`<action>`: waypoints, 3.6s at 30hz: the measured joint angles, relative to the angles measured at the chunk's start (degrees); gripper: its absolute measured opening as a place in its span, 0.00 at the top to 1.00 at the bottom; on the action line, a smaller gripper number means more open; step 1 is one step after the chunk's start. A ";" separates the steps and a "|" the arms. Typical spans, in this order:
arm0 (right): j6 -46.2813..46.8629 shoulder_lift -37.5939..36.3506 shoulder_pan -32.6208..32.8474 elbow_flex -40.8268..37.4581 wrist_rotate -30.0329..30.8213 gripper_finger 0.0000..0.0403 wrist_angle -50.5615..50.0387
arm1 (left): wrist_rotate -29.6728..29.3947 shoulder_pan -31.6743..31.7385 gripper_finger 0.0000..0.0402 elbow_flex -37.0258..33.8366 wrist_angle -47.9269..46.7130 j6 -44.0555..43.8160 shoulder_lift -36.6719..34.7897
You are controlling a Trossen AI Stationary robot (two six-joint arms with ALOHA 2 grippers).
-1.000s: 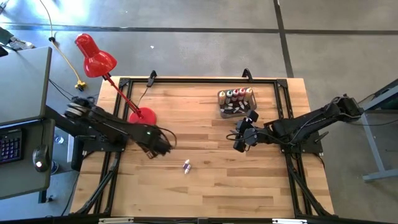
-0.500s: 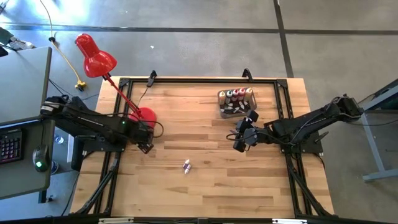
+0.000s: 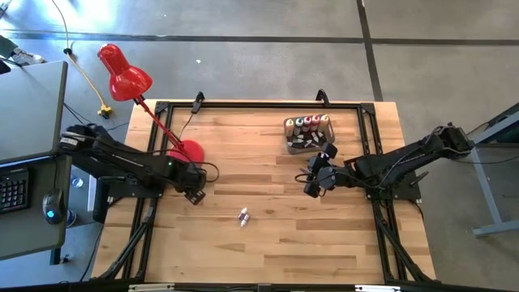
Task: Pick & Place food coloring
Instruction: Put the small blue food coloring bottle into the bin, then put the small pink food coloring bottle into the bin
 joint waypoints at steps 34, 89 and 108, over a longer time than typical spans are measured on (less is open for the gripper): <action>2.18 -0.02 0.00 0.02 -5.47 0.57 -1.16 | -8.78 8.80 0.82 14.02 43.94 31.22 6.39; -39.30 40.35 -4.13 12.16 -51.06 0.57 50.55 | -21.70 18.36 0.62 92.55 -31.15 61.97 21.92; -41.15 60.10 -5.17 32.02 -57.23 0.66 36.48 | -19.46 18.34 0.62 92.44 -32.13 61.96 22.26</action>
